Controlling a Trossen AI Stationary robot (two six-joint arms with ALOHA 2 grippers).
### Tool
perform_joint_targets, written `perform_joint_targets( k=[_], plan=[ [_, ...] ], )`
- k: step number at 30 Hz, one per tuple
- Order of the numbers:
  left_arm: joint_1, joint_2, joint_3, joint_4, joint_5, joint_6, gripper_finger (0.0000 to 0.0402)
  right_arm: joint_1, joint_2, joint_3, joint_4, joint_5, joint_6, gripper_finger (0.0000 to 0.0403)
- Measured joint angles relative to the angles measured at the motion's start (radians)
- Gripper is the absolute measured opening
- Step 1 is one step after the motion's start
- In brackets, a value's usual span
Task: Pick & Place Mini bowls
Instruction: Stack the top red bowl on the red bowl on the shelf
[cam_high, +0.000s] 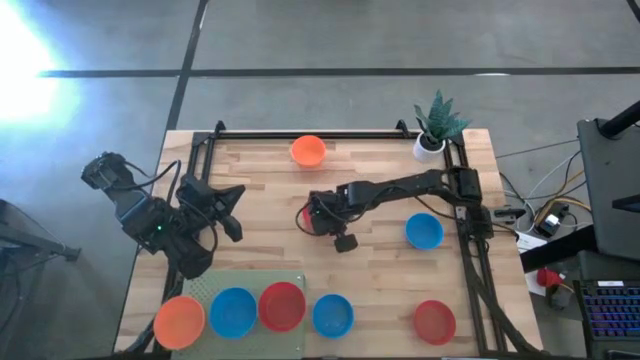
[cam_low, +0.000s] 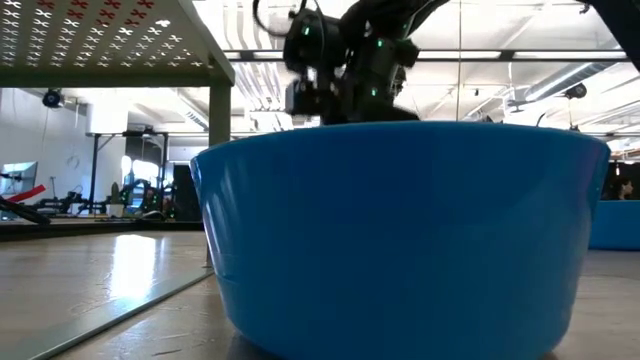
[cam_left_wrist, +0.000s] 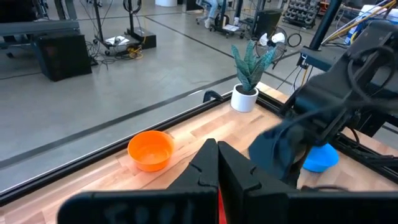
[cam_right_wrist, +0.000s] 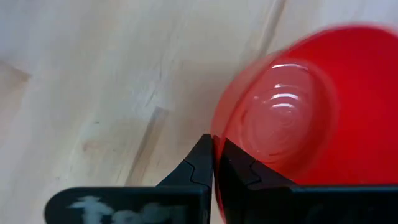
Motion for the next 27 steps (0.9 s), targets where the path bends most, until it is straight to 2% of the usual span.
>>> perform_joint_targets(
  k=[15, 27],
  plan=[
    [0.000, 0.000, 0.000, 0.000, 0.009, 0.001, 0.0000, 0.004, 0.033, 0.035, -0.016, 0.001, -0.011, 0.0014],
    [0.000, 0.000, 0.000, 0.000, 0.009, 0.002, 0.0000, 0.004, 0.033, 0.044, -0.019, 0.000, -0.017, 0.0098]
  ],
)
